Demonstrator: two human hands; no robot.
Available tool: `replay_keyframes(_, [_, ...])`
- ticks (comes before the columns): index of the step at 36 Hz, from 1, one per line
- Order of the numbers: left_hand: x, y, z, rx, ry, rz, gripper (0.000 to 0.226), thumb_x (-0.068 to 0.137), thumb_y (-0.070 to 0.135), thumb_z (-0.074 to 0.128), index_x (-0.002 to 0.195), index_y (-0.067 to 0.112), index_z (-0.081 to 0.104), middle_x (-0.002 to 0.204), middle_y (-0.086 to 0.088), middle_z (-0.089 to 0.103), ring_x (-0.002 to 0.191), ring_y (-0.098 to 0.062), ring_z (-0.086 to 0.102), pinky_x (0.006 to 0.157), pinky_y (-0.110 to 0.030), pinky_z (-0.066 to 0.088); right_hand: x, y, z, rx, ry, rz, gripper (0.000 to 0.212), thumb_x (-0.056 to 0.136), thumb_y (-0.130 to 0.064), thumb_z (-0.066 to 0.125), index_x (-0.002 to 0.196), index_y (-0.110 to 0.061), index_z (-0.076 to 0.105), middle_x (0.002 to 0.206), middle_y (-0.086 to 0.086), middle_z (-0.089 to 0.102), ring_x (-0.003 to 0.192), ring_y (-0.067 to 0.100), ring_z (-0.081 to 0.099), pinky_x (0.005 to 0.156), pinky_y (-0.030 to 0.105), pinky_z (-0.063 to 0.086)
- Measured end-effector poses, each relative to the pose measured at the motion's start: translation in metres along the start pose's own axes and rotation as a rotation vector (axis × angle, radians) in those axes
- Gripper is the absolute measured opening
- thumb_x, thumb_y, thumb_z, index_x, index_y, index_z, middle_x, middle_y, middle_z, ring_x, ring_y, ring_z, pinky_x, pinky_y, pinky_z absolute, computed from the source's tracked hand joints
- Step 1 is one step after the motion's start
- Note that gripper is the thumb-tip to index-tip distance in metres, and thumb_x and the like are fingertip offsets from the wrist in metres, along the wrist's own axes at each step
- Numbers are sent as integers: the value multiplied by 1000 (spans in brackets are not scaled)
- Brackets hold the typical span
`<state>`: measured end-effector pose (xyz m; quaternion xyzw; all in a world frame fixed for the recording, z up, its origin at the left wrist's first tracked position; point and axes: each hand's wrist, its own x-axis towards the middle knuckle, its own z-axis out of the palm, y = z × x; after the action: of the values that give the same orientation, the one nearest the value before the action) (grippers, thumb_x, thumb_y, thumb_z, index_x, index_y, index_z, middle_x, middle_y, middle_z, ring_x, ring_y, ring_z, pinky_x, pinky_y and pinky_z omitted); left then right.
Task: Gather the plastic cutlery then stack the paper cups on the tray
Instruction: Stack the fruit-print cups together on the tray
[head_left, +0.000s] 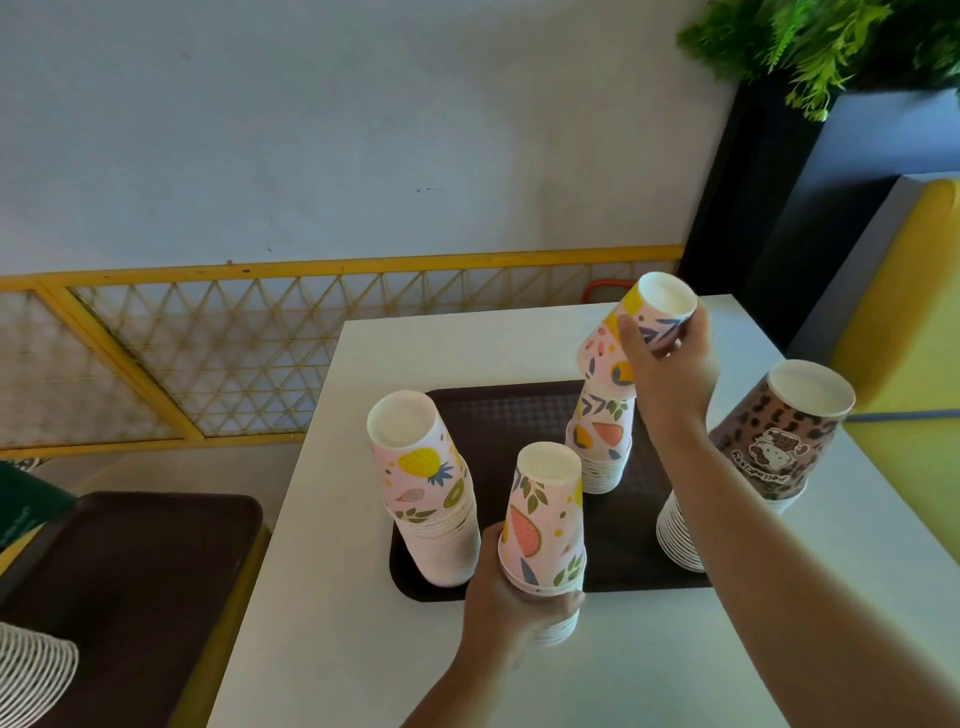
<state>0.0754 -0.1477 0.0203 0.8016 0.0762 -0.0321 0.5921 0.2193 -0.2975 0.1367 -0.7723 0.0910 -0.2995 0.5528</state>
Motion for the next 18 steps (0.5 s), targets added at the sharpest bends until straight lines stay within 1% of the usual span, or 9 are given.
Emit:
replay_keyframes(4, [0, 0, 0, -29, 3, -5, 75, 56, 13, 89, 113, 28, 43, 105, 24, 53, 95, 27, 46, 71, 3, 40, -5, 18, 5, -126, -36, -8, 54, 80, -29, 69, 124, -8, 48, 118, 8, 57, 107, 19, 53, 79, 21, 38])
replay_keyframes(6, [-1, -1, 0, -47, -2, -15, 78, 49, 24, 90, 110, 32, 43, 105, 23, 55, 96, 25, 48, 72, 2, 42, -8, 25, 5, -174, -78, 5, 57, 79, -29, 70, 127, -8, 46, 121, 9, 55, 111, 22, 53, 80, 23, 37])
replay_keyframes(8, [-1, -2, 1, -62, -2, -31, 79, 41, 35, 85, 108, 35, 44, 106, 21, 57, 97, 21, 51, 73, 1, 43, -12, 27, 3, -207, -112, 25, 66, 78, -31, 71, 133, -11, 42, 130, 9, 50, 118, 24, 49, 85, 25, 39])
replay_keyframes(10, [-1, -2, 1, -76, -6, -38, 76, 45, 26, 87, 107, 35, 44, 106, 20, 58, 97, 20, 52, 73, 0, 44, -19, 22, -1, -203, -129, 47, 76, 77, -35, 71, 140, -14, 33, 140, 6, 40, 128, 22, 41, 96, 29, 37])
replay_keyframes(12, [-2, -2, 2, -82, -13, -35, 75, 46, 23, 87, 106, 35, 43, 105, 21, 58, 97, 21, 51, 73, 0, 43, -29, 14, -8, -157, -139, 38, 76, 79, -37, 68, 142, -18, 30, 145, 2, 34, 133, 17, 35, 102, 27, 32])
replay_keyframes(13, [-2, -1, 2, -85, -15, -38, 77, 43, 29, 87, 106, 36, 43, 105, 21, 57, 97, 22, 50, 73, 0, 43, -35, 10, -12, -132, -148, 13, 72, 80, -37, 66, 141, -19, 31, 144, 1, 36, 132, 14, 35, 101, 23, 31])
replay_keyframes(15, [-3, 0, 3, -94, -17, -53, 80, 37, 43, 81, 107, 38, 43, 107, 20, 59, 99, 18, 52, 75, -2, 45, -50, 3, -20, -106, -187, -55, 61, 82, -36, 63, 135, -19, 40, 135, 0, 46, 121, 9, 44, 94, 19, 34])
replay_keyframes(17, [-3, -2, 4, -114, -10, -63, 84, 34, 46, 80, 109, 36, 44, 109, 15, 61, 102, 4, 57, 80, -9, 48, -66, -3, -27, -89, -287, -72, 50, 82, -34, 63, 127, -20, 48, 123, -4, 54, 110, 8, 52, 86, 17, 40])
replay_keyframes(18, [-3, -3, 5, -120, -5, -59, 85, 34, 45, 81, 110, 34, 45, 110, 12, 62, 103, -2, 59, 83, -14, 50, -74, -5, -30, -85, -363, -57, 47, 81, -34, 63, 124, -22, 49, 119, -7, 55, 108, 8, 54, 85, 18, 43])
